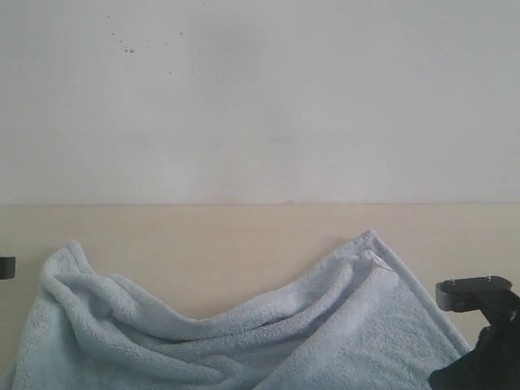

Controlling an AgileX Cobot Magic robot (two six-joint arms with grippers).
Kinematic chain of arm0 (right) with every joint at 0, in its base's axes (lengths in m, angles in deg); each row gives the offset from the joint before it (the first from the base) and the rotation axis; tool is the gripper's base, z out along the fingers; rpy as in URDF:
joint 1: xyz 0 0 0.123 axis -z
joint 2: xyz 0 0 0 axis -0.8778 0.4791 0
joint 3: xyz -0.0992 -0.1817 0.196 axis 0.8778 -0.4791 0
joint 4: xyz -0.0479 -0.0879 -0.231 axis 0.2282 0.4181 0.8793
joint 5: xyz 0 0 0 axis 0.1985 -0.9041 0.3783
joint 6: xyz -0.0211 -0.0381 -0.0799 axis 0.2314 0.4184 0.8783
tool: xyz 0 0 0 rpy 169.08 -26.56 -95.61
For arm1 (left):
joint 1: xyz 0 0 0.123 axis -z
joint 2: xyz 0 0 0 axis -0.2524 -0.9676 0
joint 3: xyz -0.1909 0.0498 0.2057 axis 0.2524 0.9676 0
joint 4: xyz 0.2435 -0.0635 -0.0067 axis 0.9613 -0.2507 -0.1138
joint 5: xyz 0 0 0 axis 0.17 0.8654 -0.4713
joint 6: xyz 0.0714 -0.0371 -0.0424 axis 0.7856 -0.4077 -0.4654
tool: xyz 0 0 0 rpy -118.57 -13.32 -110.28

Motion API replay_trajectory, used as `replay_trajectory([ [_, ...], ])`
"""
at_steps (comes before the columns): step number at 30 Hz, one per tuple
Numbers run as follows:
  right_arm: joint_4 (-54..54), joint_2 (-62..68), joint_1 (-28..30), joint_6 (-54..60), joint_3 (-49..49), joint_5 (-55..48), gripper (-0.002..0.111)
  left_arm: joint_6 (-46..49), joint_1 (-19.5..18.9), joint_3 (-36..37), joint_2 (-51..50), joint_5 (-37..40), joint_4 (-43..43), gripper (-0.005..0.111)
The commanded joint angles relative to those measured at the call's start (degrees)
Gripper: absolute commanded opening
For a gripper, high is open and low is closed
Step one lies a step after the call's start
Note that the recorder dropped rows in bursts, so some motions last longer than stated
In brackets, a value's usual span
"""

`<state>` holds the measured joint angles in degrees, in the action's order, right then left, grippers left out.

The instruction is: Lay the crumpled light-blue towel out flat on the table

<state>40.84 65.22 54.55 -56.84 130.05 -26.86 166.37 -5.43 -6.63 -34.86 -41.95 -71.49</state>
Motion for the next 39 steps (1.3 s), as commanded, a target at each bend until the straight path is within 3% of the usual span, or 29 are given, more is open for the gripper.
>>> replay_trajectory([
  [1,13.8,-4.4,0.6,-11.5,-3.4,-6.5,0.001,-0.5,0.0,0.5,0.4,-0.2,-0.1,0.068],
  [7,25.9,-17.5,0.6,-21.9,-6.9,-11.1,0.001,-0.8,0.0,0.5,0.4,0.5,-0.1,0.068],
  [14,18.6,-24.7,0.6,-14.2,-6.5,-6.0,0.001,-1.1,0.0,0.7,0.4,0.8,-0.1,0.068],
  [19,6.3,-21.2,0.6,-4.9,-2.1,-4.7,0.001,-0.9,0.0,0.9,0.4,0.5,-0.1,0.068],
  [29,-3.8,-10.4,-1.1,4.2,10.3,-6.5,0.001,1.1,0.0,0.9,0.1,-3.0,-0.1,0.068],
  [39,-5.0,2.3,-3.4,3.8,17.6,-1.1,0.001,1.1,0.0,0.9,-2.2,-3.0,-0.1,0.068],
])
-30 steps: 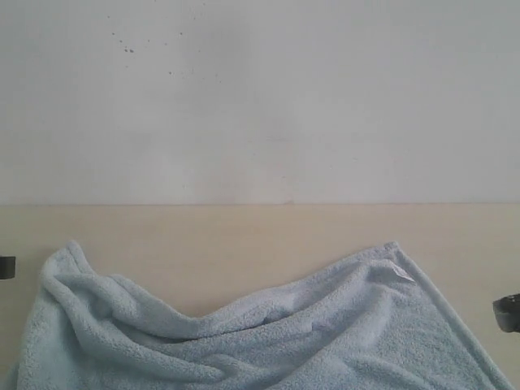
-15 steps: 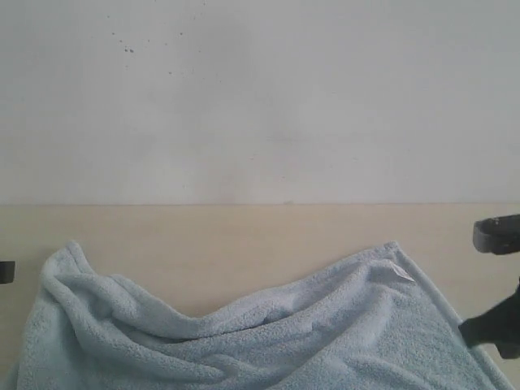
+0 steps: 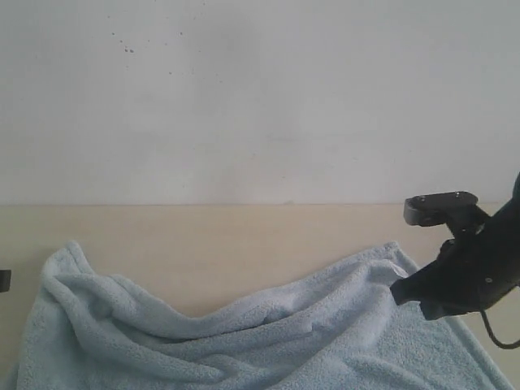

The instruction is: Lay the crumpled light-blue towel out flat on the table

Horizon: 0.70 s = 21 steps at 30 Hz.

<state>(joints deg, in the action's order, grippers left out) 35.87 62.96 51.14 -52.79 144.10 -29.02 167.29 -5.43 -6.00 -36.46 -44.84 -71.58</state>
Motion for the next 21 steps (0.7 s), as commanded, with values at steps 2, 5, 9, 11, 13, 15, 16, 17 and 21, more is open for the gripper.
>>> replay_trajectory([
  [2,-0.1,7.5,0.0,-0.3,6.4,0.8,0.001,0.2,0.0,0.3,-0.9,-0.2,0.0,0.068],
  [5,0.0,11.4,0.0,-0.3,10.4,0.4,0.001,0.2,0.0,0.3,-0.9,0.0,0.0,0.068],
  [9,0.0,15.1,0.0,-0.3,13.7,-0.8,0.001,0.2,0.0,0.3,-0.9,0.0,0.0,0.068],
  [11,0.0,15.6,0.0,-0.3,13.7,0.7,0.001,0.2,0.0,0.3,-0.9,-0.1,0.0,0.068],
  [13,0.3,16.0,0.2,-0.4,13.7,1.6,0.001,0.2,0.0,0.3,-0.9,-0.1,0.0,0.068],
  [15,0.3,16.5,0.6,-0.7,13.7,1.7,0.001,0.2,0.0,0.1,-0.9,0.0,0.0,0.068],
  [16,0.4,16.7,1.1,-0.7,13.7,1.6,0.001,0.2,0.0,0.1,-0.9,0.2,0.0,0.068],
  [17,0.5,17.1,1.3,-1.0,13.7,1.6,0.001,0.2,0.0,0.1,-0.9,0.2,0.0,0.068],
  [21,1.3,18.0,2.8,-1.2,13.6,0.7,0.001,0.2,0.0,0.1,-0.9,0.5,0.0,0.068],
])
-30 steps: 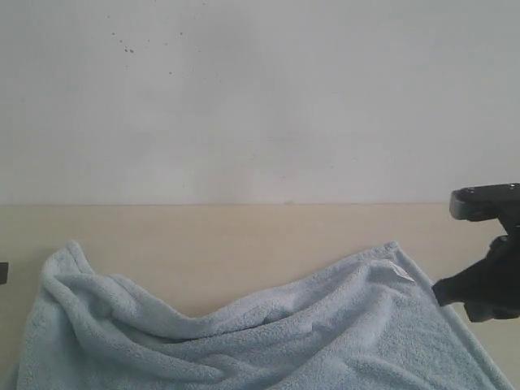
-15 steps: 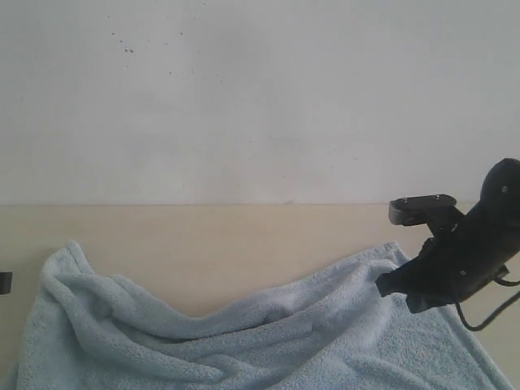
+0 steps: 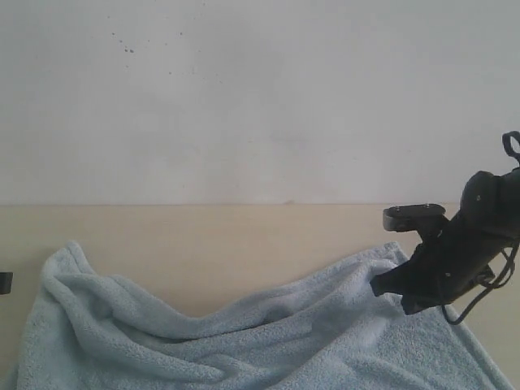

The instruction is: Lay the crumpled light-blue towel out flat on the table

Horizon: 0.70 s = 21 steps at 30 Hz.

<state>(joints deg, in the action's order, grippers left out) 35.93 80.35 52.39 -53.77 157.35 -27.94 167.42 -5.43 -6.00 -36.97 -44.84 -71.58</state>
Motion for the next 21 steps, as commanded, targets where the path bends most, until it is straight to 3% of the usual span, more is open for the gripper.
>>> replay_trajectory([
  [1,1.5,0.6,2.0,-0.2,0.3,-0.3,0.001,0.1,0.0,0.1,-0.4,0.5,0.0,0.068],
  [17,6.4,0.6,12.9,-1.1,-1.1,-3.4,0.001,0.1,0.0,0.1,-0.4,0.5,0.0,0.068],
  [21,4.9,-0.7,13.0,2.5,-1.1,-3.5,0.001,0.1,0.0,0.1,-0.4,0.5,0.0,0.068],
])
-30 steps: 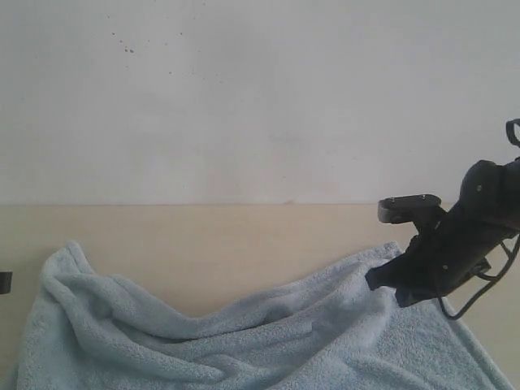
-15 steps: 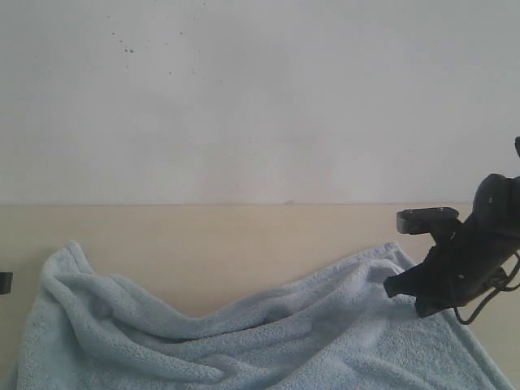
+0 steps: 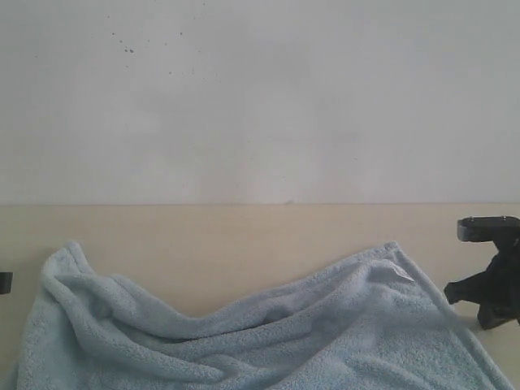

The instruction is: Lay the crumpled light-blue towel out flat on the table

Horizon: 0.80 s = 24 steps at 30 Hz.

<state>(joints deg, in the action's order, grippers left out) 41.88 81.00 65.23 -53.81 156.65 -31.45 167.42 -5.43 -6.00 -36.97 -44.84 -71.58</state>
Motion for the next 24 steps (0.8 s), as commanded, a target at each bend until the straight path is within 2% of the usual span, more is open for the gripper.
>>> replay_trajectory([
  [1,-2.8,-2.4,-0.2,3.1,-0.3,0.7,0.001,0.1,0.0,0.1,-0.4,0.5,0.0,0.068],
  [6,-8.6,-6.4,-3.1,7.9,-0.3,0.1,0.001,-0.3,0.0,0.1,-0.4,0.7,0.0,0.068],
  [11,-9.0,-5.7,-10.2,9.4,-0.3,-2.2,0.001,-1.1,0.0,0.1,-0.4,0.9,0.0,0.068],
  [14,-9.0,-5.2,-11.1,8.9,-0.3,-0.2,0.001,-1.1,0.0,0.1,-0.4,0.9,0.0,0.068],
  [24,-7.2,0.0,-11.1,8.3,-0.3,-3.3,0.001,-1.1,0.0,0.1,-0.4,0.9,0.0,0.068],
])
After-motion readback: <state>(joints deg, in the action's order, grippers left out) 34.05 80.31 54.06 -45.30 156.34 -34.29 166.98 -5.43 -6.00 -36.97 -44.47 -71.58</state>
